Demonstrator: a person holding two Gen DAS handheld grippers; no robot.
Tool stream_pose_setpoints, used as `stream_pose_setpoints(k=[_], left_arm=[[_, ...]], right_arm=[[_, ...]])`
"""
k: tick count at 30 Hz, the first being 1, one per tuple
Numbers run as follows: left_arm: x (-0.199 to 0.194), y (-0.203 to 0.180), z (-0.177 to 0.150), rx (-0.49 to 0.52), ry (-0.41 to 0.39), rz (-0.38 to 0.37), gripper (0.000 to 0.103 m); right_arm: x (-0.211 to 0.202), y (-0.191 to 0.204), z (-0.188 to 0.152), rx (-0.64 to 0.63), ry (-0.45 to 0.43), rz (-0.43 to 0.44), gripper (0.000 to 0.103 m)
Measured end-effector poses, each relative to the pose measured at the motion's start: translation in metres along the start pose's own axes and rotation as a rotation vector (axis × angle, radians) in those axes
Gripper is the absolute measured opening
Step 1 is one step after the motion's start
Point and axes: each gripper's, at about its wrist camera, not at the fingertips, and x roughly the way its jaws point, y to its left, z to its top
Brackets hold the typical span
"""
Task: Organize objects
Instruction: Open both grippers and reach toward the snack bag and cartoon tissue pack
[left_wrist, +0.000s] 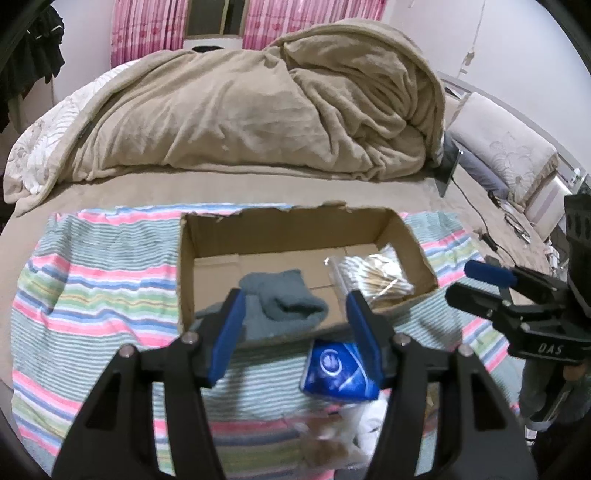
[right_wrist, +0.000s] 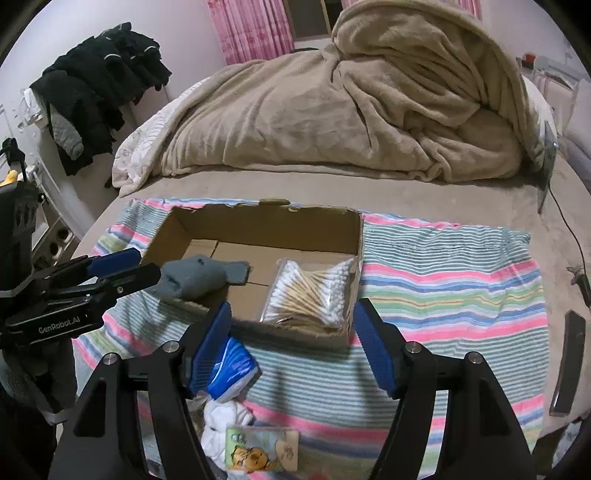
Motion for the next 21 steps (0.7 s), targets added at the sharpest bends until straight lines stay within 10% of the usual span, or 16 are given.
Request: stream_pose_setpoints(k=[5,21], left_arm=[[-0.017,-0.001,-0.009,-0.004,-0.009,-0.003,0.075],[-0.026,-0.006,-0.058,-0.023,0.067,-0.006,0.076]], right_arm=[[-0.009,0.007,-0.008,-0.006,0.001,-0.001,0.072],[-0.01,0.013,-0.06,0.004,0.091,0.009,0.076]])
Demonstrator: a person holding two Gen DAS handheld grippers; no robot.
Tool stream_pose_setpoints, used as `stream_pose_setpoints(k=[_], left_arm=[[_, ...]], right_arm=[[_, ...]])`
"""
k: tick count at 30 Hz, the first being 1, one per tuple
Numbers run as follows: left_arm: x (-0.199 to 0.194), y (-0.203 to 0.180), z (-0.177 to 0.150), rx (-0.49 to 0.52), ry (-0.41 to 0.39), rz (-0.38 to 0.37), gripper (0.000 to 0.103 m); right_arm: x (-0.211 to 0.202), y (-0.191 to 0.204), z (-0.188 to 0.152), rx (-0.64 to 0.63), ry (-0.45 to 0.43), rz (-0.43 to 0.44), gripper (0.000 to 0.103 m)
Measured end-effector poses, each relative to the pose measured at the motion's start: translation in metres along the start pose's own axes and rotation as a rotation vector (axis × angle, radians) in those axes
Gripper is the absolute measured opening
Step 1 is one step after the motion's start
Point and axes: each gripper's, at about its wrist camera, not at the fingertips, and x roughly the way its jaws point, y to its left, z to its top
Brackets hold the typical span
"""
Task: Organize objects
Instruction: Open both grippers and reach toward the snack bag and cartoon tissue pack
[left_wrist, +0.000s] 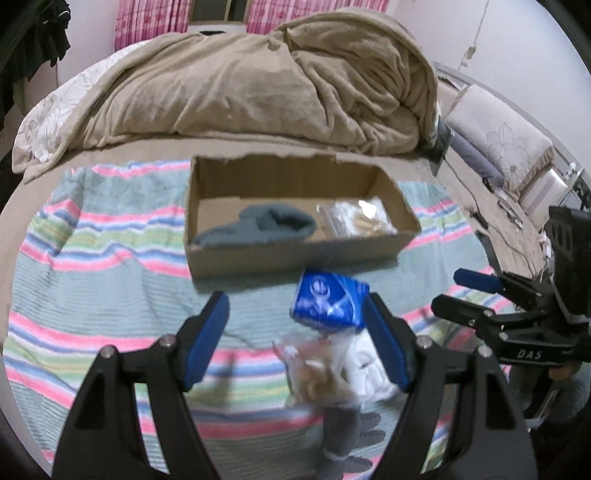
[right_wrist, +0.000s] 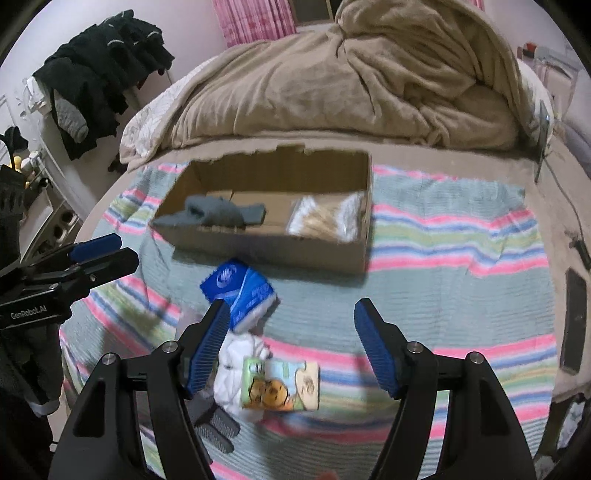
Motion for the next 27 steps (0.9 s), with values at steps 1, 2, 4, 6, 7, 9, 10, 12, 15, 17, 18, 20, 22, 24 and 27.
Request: stream_pose_setpoints(k=[1,2,4,6,7,9,10,12,15,17,18,20,22,24,27], left_arm=[[0.001,-0.001,-0.004,0.0,0.007,-0.001,0.076],[0.003,-0.001,-0.008,-0.001,0.016,-0.003,0.076],[0.006,-0.003,-0.016,0.001,0.03,-0.002,0.076],[0.011,-0.003,-0.023,-0.003,0.048,-0.005,0.076],[0.014,-0.004,-0.027,-0.006,0.061,-0.008,0.076],[0.018,-0.006,-0.033,-0.003,0.076,-0.012,0.076],[0.021,-0.007,-0.036,-0.003,0.085,-0.015,0.076],[0.026,-0.008,-0.04,-0.007,0.101,-0.024,0.076],[0.035,-0.01,-0.045,-0.007,0.125,-0.028,0.076],[0.041,-0.011,-0.049,-0.006,0.141,-0.033,0.076],[0.045,-0.012,-0.051,-0.004,0.15,-0.033,0.076],[0.051,-0.013,-0.054,0.0,0.168,-0.026,0.076],[0.056,-0.014,-0.056,0.001,0.177,-0.022,0.076],[0.06,-0.014,-0.058,0.002,0.179,-0.022,0.076],[0.068,-0.013,-0.061,-0.001,0.198,-0.022,0.075]], right_arm=[[0.001,0.0,-0.003,-0.001,0.005,0.001,0.08],[0.002,0.0,-0.007,-0.002,0.009,0.004,0.082],[0.004,-0.001,-0.015,-0.002,0.019,0.012,0.082],[0.009,-0.001,-0.022,0.001,0.032,0.022,0.082],[0.011,-0.001,-0.025,0.002,0.039,0.023,0.082],[0.016,-0.003,-0.031,0.01,0.054,0.029,0.082],[0.019,-0.005,-0.033,0.013,0.061,0.03,0.082],[0.023,-0.006,-0.038,0.018,0.073,0.033,0.082],[0.029,-0.009,-0.042,0.027,0.091,0.042,0.082],[0.033,-0.01,-0.045,0.029,0.102,0.048,0.082],[0.035,-0.01,-0.047,0.029,0.108,0.05,0.082],[0.04,-0.01,-0.048,0.031,0.12,0.056,0.082],[0.044,-0.008,-0.05,0.032,0.13,0.065,0.082],[0.047,-0.007,-0.05,0.03,0.137,0.07,0.082],[0.052,-0.007,-0.05,0.031,0.152,0.082,0.082]])
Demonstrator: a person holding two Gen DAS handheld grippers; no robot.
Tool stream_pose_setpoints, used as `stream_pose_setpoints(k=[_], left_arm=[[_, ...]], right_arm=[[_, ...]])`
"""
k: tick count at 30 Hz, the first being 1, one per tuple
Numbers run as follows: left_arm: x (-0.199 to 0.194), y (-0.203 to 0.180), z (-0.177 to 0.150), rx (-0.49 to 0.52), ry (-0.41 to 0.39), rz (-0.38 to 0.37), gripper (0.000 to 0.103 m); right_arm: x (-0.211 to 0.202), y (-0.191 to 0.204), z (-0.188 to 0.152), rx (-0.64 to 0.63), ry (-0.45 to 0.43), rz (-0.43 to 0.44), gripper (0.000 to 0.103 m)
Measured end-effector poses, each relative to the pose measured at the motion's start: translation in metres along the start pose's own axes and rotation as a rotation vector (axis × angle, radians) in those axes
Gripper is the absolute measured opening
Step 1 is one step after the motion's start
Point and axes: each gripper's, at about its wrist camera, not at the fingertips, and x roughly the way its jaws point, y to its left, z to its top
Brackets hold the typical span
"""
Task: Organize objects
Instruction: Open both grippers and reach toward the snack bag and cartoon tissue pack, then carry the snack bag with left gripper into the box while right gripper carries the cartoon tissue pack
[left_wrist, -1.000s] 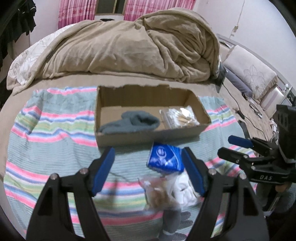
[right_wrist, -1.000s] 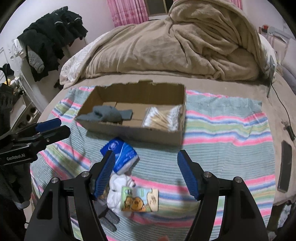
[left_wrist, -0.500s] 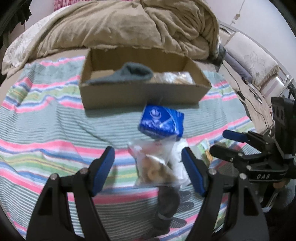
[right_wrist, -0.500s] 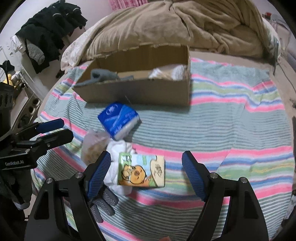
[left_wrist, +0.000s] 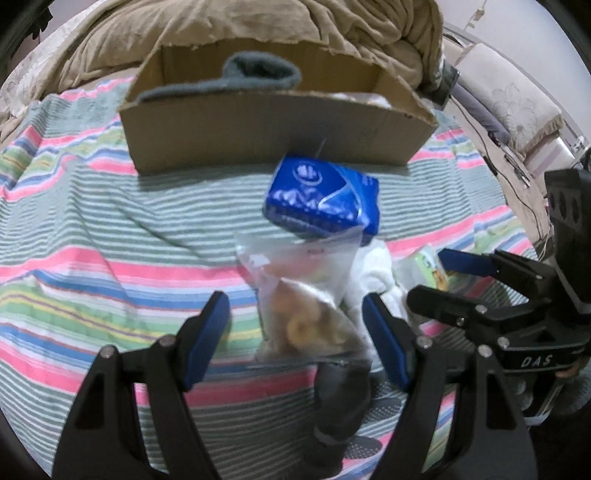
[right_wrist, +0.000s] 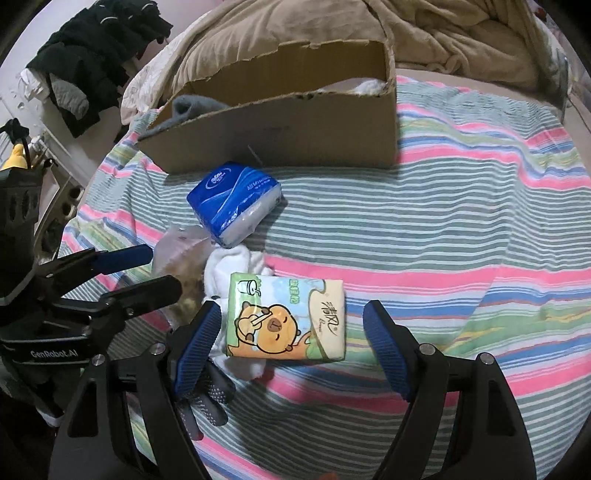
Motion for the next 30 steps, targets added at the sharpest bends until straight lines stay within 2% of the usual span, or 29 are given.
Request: stream_pose_setpoints(k=[2,4,6,7,9,16,30], left_arm=[[0.004,0.0,-0.001,-0.002,0.003,-0.009,0.073],[0.006,0.0,-0.002,-0.002,0.004,-0.012,0.067],[0.009,0.0,-0.002,-0.001,0.009,-0.03,0.054],[0.01,0.0,-0.002,0.001,0.014,-0.04,0.054],[0.011,-0.003,-0.002,0.013,0.009,-0.038,0.047],[0.005,-0.006,0.0,0.013,-0.009,-0.05,0.044],[-0.037,-0.009,0.011,0.032,-0.084,-0.058,0.044]], right_arm=[[0.003,-0.002,0.0,0.007,0.008,0.005,0.082],[0.004,-0.003,0.0,0.012,0.014,0.015,0.082],[0.004,-0.002,0.0,0.008,0.015,0.019,0.082],[0.004,-0.002,0.0,0.006,0.015,0.027,0.08],[0.005,-0.001,0.0,-0.001,0.019,0.04,0.069],[0.0,0.0,-0.001,-0.016,0.002,0.037,0.067],[-0.035,0.011,0.018,-0.045,-0.095,0.013,0.067]])
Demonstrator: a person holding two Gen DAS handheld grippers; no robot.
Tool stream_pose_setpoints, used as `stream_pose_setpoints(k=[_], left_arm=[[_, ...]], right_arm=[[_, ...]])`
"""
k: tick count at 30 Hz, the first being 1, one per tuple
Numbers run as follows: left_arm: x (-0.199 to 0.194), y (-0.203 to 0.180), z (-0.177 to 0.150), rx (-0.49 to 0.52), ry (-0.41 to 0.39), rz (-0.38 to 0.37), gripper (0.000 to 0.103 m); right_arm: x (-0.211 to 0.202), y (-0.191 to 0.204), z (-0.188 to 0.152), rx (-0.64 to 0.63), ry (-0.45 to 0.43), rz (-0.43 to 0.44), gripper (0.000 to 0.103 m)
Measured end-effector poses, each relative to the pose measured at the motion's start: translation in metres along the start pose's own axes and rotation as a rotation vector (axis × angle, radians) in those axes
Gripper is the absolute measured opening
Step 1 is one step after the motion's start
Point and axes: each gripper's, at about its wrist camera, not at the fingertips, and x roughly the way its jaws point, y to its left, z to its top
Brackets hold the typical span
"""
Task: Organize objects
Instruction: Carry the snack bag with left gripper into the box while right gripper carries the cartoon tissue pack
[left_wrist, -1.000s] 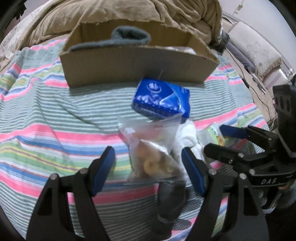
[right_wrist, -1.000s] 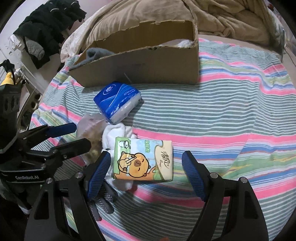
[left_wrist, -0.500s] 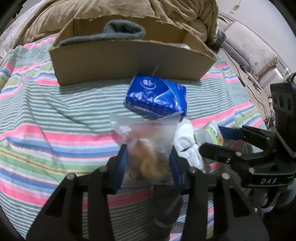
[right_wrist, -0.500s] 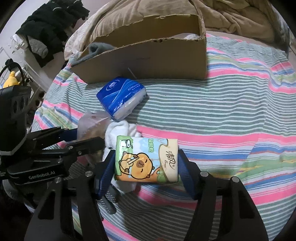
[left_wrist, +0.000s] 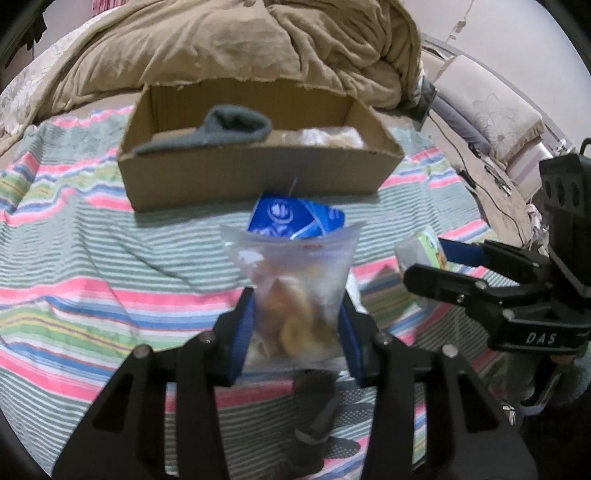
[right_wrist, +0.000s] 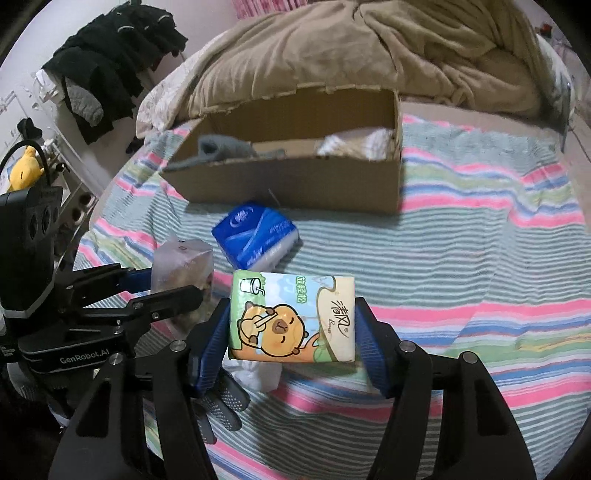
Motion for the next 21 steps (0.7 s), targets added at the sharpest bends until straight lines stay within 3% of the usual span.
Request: stream_pose_setpoints(k=[21], left_arm=[[-0.052,0.031,0.047,-0.024,-0.146,0.056,0.044]], right_arm=[[-0.027,0.01,0.052,-0.043,-0.105,-0.026,0.067]])
